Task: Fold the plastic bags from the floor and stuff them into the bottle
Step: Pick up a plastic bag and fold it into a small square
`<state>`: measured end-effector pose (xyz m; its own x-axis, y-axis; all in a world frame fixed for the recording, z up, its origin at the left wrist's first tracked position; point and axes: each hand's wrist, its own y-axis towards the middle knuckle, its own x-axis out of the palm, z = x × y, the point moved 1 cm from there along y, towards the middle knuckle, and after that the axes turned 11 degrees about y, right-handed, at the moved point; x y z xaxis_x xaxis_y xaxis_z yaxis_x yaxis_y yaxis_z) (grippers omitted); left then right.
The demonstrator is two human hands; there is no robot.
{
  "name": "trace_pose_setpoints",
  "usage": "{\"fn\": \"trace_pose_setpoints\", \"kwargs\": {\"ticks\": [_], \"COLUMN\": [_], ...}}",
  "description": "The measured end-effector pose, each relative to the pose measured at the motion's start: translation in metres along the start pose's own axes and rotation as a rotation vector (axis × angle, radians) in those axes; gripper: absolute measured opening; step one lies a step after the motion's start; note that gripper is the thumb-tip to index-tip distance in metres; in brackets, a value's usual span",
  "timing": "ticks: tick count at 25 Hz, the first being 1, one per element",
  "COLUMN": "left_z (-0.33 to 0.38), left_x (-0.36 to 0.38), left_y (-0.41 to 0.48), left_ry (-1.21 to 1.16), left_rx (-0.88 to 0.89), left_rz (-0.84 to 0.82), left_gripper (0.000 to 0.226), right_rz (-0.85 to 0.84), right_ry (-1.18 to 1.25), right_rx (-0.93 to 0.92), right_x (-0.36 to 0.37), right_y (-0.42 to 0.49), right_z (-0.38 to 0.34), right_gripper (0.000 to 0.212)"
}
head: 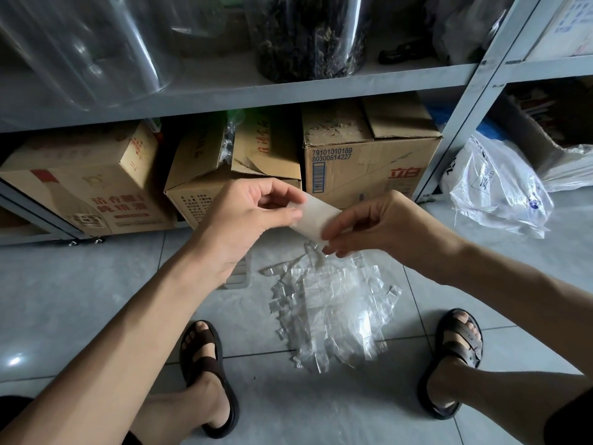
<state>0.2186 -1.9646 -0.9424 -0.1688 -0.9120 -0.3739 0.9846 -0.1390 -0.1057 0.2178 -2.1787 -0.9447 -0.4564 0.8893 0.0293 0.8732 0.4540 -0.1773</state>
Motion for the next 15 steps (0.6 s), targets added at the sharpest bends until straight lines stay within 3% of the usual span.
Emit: {"fn": "trace_pose_setpoints", "kwargs": {"ticks": [8, 11, 15], "left_z": [-0.005, -0.002, -0.005], "left_x": [0.013, 0.014, 0.005], "left_y": [0.0, -0.002, 0.001], "left_ry": [-0.39, -0.308, -0.254], "left_rx": [-0.219, -0.258, -0.226], "left_rz": [0.052, 0.042, 0.15], "left_gripper": [0.018, 0.006, 0.006], "right_rz": [0.074, 0.063, -0.037], "right_ry": [0.06, 0.043, -0.067], "right_rx": [-0.029, -0.045, 0.008], "right_x": [0.006, 0.006, 0.002], "right_y": [0.0, 0.0, -0.002], "right_z": [0.002, 0.002, -0.002], "right_gripper": [0.016, 0.016, 0.012]}}
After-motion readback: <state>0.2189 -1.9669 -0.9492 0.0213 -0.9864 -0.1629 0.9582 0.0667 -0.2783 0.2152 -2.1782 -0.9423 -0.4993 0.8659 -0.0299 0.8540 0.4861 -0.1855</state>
